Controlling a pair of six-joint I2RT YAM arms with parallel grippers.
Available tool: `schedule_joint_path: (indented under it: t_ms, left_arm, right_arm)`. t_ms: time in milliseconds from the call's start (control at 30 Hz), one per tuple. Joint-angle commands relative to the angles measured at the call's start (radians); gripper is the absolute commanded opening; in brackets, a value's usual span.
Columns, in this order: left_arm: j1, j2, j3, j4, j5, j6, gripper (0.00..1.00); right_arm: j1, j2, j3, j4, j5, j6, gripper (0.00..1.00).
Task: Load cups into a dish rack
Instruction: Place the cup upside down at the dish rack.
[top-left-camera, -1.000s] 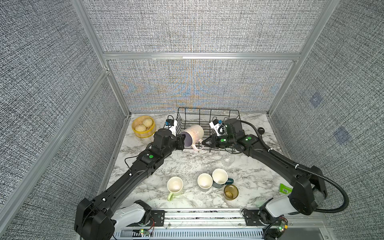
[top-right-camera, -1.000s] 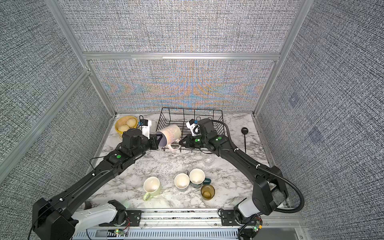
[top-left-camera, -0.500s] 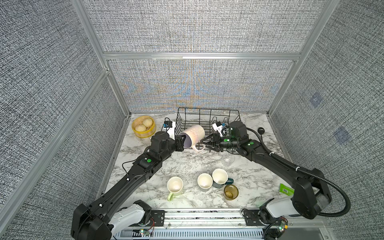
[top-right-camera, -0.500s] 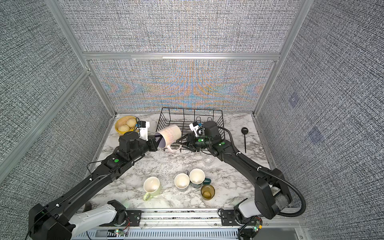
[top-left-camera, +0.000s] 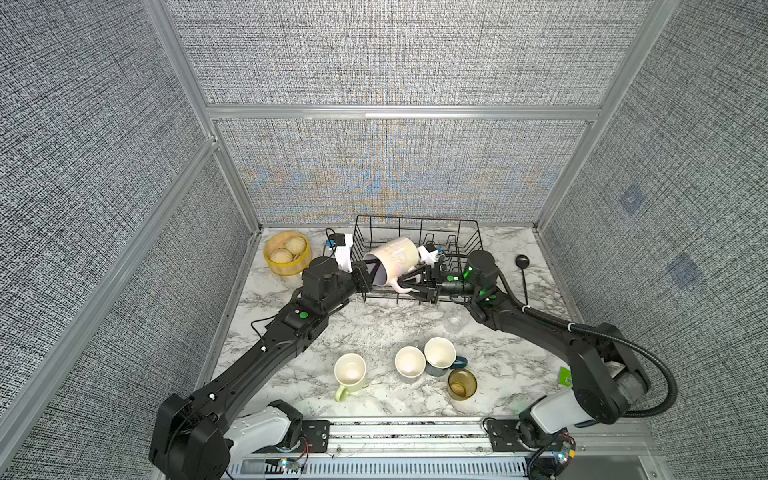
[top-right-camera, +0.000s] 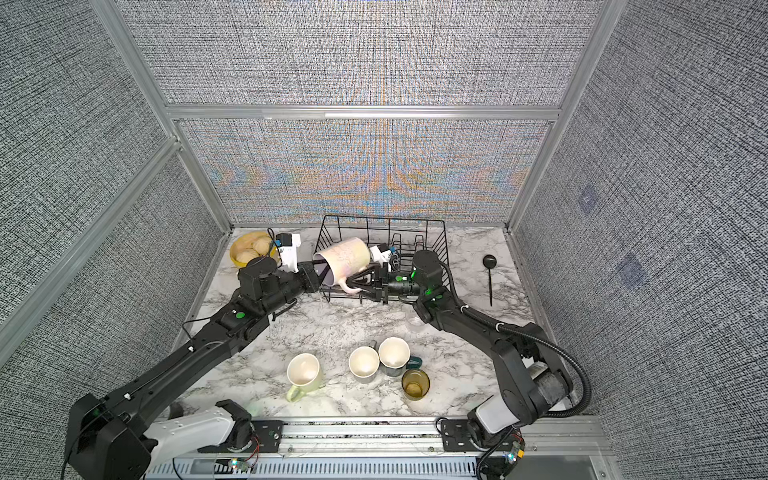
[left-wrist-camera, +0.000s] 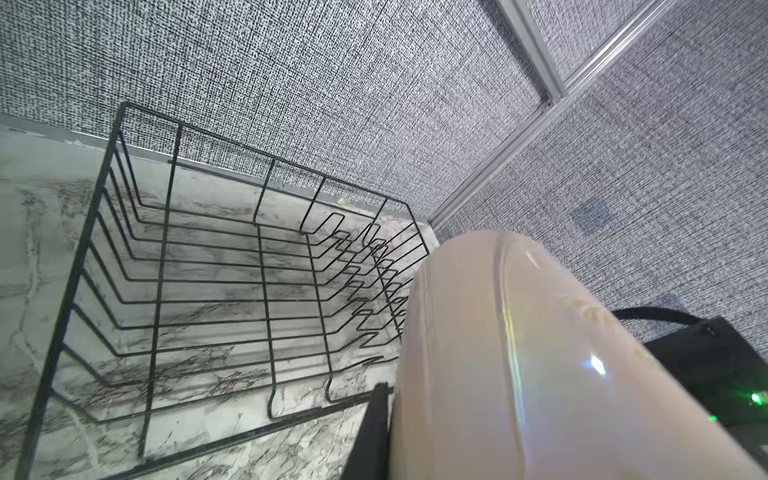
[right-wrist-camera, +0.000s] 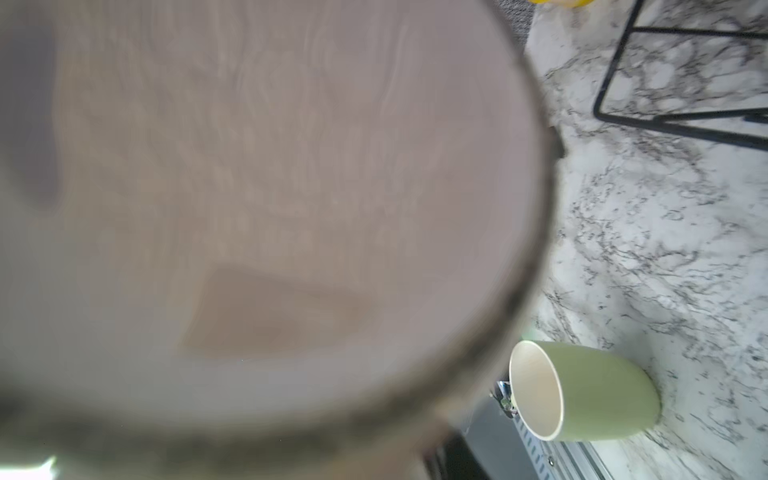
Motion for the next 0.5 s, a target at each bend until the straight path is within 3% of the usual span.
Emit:
schedule_joint_path:
  t_ms: [0,167,467]
  left_arm:
    - [-0.01,0.014,0.008,0.149,0.182,-0.093,0.0]
    - [-0.007,0.014,0.001,0.133,0.158,-0.086,0.0]
    - [0.02,0.032,0.003,0.083,0.138,-0.081,0.04]
  right_arm:
    - [0.01,0.02,0.017,0.262,0.044,0.09,0.21]
    - [0.009,0.037,0.028,0.269,0.06,0.079,0.0]
    - [0.006,0.073,0.051,0.272,0.091,0.052,0.0]
